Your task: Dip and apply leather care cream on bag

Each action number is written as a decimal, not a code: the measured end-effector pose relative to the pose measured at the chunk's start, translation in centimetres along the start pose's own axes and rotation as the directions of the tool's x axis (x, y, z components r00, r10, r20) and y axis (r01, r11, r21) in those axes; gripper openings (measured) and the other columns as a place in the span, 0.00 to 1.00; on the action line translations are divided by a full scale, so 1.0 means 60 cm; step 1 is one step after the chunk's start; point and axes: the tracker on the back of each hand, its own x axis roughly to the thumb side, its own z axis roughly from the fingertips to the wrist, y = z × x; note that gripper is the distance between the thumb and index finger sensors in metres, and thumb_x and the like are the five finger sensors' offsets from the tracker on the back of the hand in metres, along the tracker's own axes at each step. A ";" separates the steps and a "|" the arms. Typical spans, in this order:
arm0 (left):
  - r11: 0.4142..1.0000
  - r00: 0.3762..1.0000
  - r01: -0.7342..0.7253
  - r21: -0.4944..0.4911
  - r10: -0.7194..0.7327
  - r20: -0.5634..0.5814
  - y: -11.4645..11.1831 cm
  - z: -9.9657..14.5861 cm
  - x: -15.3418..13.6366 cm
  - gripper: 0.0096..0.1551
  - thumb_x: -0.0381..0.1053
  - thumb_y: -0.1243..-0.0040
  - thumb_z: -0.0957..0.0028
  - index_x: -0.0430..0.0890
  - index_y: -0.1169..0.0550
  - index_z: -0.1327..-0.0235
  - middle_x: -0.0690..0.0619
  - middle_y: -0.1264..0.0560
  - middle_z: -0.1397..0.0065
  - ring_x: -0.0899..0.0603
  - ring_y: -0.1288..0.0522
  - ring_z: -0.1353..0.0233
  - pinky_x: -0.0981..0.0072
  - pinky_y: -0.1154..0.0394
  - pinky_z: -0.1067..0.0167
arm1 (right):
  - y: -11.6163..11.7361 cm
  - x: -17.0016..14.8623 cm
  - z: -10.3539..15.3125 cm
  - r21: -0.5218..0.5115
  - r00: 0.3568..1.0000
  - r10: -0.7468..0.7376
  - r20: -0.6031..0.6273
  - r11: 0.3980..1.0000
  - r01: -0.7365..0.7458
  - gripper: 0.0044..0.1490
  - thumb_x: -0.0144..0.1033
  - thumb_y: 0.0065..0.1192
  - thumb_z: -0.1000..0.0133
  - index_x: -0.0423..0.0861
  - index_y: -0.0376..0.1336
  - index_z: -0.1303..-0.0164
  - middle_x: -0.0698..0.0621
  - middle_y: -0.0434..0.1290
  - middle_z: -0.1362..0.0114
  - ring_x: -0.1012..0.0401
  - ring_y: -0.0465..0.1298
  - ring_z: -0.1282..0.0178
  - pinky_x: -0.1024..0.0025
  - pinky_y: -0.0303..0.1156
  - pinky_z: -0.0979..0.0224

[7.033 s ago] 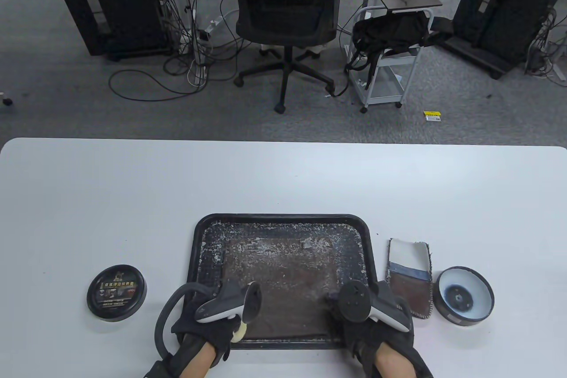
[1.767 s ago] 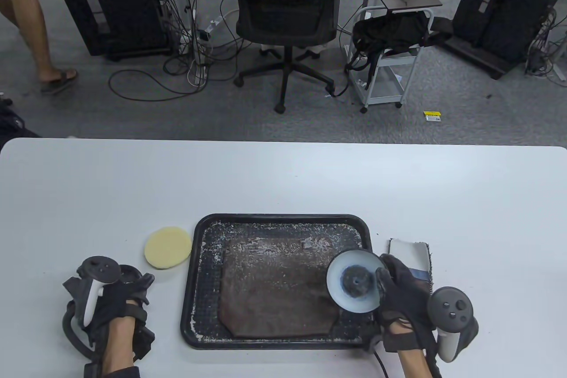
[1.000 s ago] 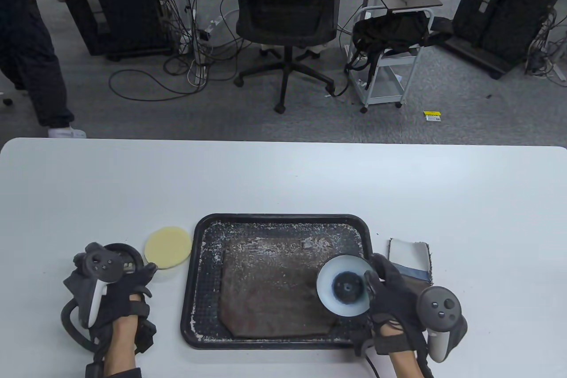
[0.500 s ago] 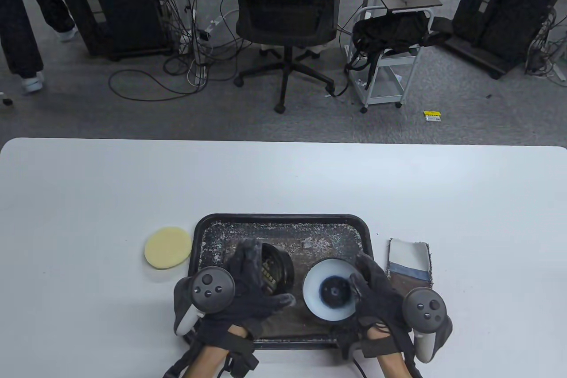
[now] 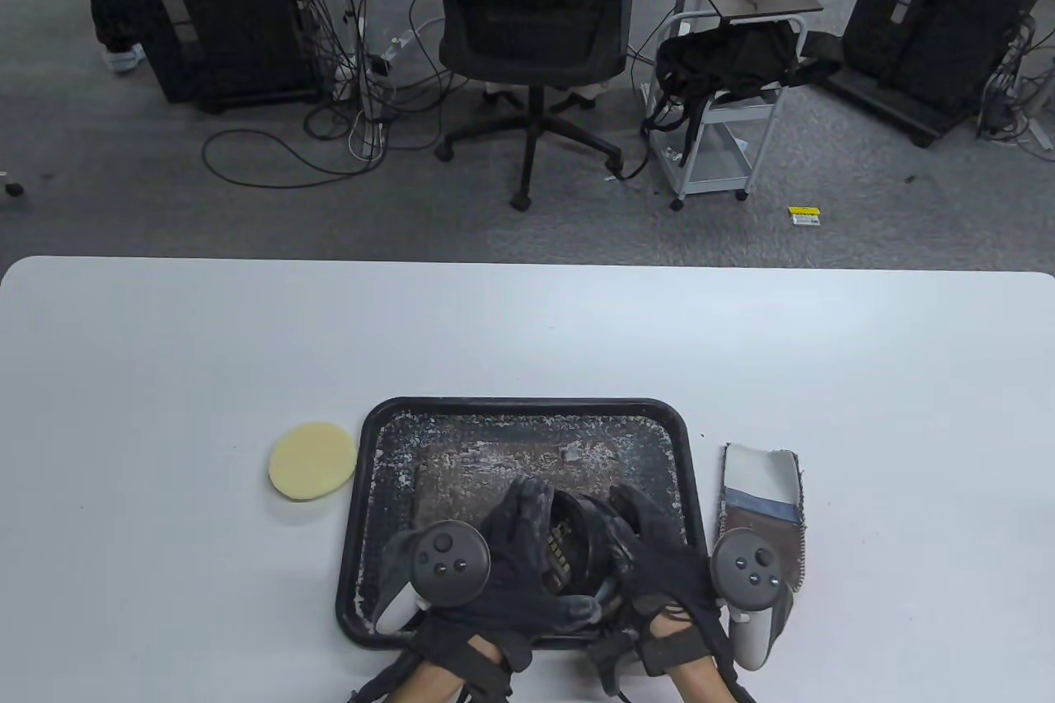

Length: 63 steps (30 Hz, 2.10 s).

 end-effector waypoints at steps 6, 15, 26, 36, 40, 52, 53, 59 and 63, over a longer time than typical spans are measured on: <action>0.994 0.994 -0.108 0.031 0.107 0.023 0.014 0.004 -0.010 0.75 0.81 0.33 0.54 0.52 0.67 0.20 0.47 0.68 0.14 0.29 0.61 0.15 0.30 0.41 0.24 | 0.011 -0.002 -0.008 0.101 0.989 -0.144 0.030 0.985 0.140 0.49 0.55 0.54 0.46 0.36 0.52 0.22 0.30 0.61 0.26 0.46 0.81 0.52 0.42 0.72 0.39; 0.956 0.959 -0.283 0.074 0.280 0.055 0.030 0.012 -0.031 0.75 0.82 0.34 0.54 0.52 0.66 0.19 0.47 0.67 0.14 0.28 0.60 0.15 0.30 0.39 0.24 | 0.023 -0.003 -0.010 0.306 0.922 -0.381 0.074 0.888 0.342 0.57 0.65 0.50 0.45 0.40 0.41 0.17 0.28 0.47 0.20 0.41 0.73 0.41 0.36 0.63 0.31; 0.762 0.759 -0.648 -0.018 0.647 0.078 0.011 0.006 -0.051 0.70 0.83 0.35 0.53 0.57 0.63 0.18 0.47 0.68 0.14 0.28 0.60 0.15 0.32 0.38 0.24 | 0.032 0.022 0.003 0.268 0.944 -0.133 0.302 0.962 0.050 0.70 0.74 0.61 0.56 0.54 0.31 0.18 0.38 0.37 0.16 0.41 0.49 0.24 0.33 0.53 0.26; 0.708 0.707 -0.700 -0.093 0.705 0.047 -0.008 -0.003 -0.050 0.68 0.84 0.38 0.52 0.59 0.64 0.19 0.47 0.70 0.14 0.28 0.60 0.15 0.34 0.37 0.24 | 0.047 0.020 0.007 0.333 0.930 -0.231 0.287 0.934 0.129 0.75 0.73 0.65 0.55 0.58 0.20 0.24 0.36 0.28 0.18 0.26 0.47 0.22 0.28 0.62 0.29; 0.697 0.698 -0.710 -0.098 0.715 0.032 -0.009 -0.003 -0.052 0.68 0.84 0.39 0.52 0.58 0.64 0.18 0.46 0.69 0.14 0.28 0.58 0.15 0.34 0.37 0.24 | 0.043 0.026 0.010 0.278 0.925 -0.156 0.345 0.959 0.059 0.75 0.72 0.68 0.57 0.58 0.23 0.22 0.36 0.30 0.18 0.25 0.48 0.22 0.27 0.63 0.30; 0.706 0.711 -0.702 -0.094 0.702 -0.040 -0.004 0.000 -0.055 0.68 0.86 0.41 0.52 0.57 0.62 0.18 0.44 0.66 0.14 0.26 0.53 0.16 0.37 0.33 0.28 | 0.044 0.043 0.021 0.175 0.869 0.047 0.492 0.973 -0.151 0.75 0.67 0.74 0.59 0.59 0.28 0.20 0.37 0.32 0.17 0.25 0.48 0.21 0.25 0.61 0.30; 0.711 0.716 -0.697 -0.094 0.697 -0.038 -0.004 0.001 -0.055 0.68 0.86 0.41 0.52 0.57 0.62 0.18 0.44 0.66 0.14 0.26 0.53 0.16 0.37 0.33 0.28 | 0.044 0.044 0.023 0.170 0.864 0.045 0.501 0.974 -0.149 0.75 0.66 0.74 0.59 0.59 0.29 0.20 0.37 0.32 0.17 0.25 0.48 0.22 0.24 0.61 0.30; 0.676 0.684 -0.727 -0.119 0.727 -0.056 -0.003 0.001 -0.056 0.68 0.87 0.43 0.53 0.56 0.61 0.18 0.42 0.63 0.14 0.25 0.49 0.18 0.38 0.31 0.29 | 0.046 0.057 0.036 0.056 0.776 0.178 0.605 0.963 -0.264 0.76 0.68 0.74 0.60 0.58 0.29 0.20 0.37 0.33 0.17 0.25 0.49 0.21 0.25 0.62 0.30; 0.643 0.658 -0.751 -0.152 0.747 -0.094 -0.007 0.002 -0.061 0.69 0.89 0.47 0.53 0.54 0.63 0.18 0.40 0.63 0.14 0.24 0.47 0.19 0.39 0.29 0.30 | 0.048 0.061 0.041 0.003 0.727 0.239 0.644 0.949 -0.315 0.76 0.69 0.74 0.61 0.57 0.30 0.20 0.37 0.34 0.17 0.25 0.50 0.22 0.25 0.63 0.30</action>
